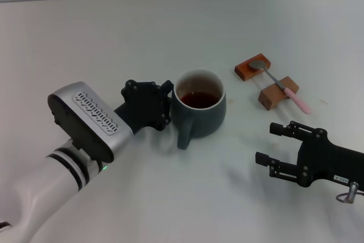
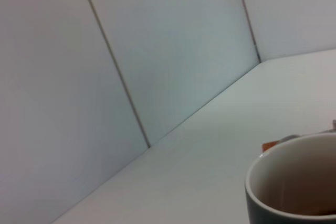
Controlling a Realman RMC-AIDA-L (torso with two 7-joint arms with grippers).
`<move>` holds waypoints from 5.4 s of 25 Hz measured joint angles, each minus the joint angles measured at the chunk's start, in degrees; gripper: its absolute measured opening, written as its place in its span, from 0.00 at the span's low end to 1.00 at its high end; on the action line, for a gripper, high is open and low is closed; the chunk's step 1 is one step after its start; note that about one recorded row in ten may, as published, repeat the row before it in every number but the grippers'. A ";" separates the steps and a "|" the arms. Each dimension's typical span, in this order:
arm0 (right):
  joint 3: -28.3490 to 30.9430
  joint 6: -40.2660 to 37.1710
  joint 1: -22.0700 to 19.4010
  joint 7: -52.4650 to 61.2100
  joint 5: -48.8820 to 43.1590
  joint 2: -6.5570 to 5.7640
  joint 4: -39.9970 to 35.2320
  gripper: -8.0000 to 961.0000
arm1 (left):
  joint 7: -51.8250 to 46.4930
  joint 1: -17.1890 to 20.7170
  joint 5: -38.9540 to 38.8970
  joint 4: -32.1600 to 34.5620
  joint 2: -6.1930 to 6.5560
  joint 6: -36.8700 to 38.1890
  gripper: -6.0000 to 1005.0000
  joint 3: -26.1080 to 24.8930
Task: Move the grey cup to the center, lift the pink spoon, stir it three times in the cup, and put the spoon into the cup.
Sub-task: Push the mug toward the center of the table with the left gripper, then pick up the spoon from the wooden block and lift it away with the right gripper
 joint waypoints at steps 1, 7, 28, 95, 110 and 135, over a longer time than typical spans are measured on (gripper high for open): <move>0.00 0.00 0.01 0.00 0.00 0.00 0.00 0.79 | 0.00 0.02 -0.01 -0.15 0.00 -0.02 0.03 0.06; 0.00 0.07 0.02 0.00 0.00 0.00 0.00 0.79 | -0.14 0.23 -0.03 -0.33 -0.03 0.00 0.03 -0.58; 0.92 0.45 -0.25 -0.02 -0.01 -0.36 0.00 0.78 | -45.15 -3.98 4.13 35.26 6.16 63.43 0.04 8.95; 14.41 -14.42 -4.80 18.85 0.15 -0.89 0.60 0.78 | -37.75 -1.80 2.95 47.36 1.81 58.42 0.83 21.79; 27.55 -11.57 -8.58 72.23 -0.14 -0.94 2.19 0.77 | -38.18 -1.26 1.51 47.35 1.82 59.50 0.83 21.13; 27.15 3.04 -3.67 77.67 -4.48 1.29 3.81 0.75 | -37.88 -0.23 0.44 47.35 1.82 61.48 0.83 21.07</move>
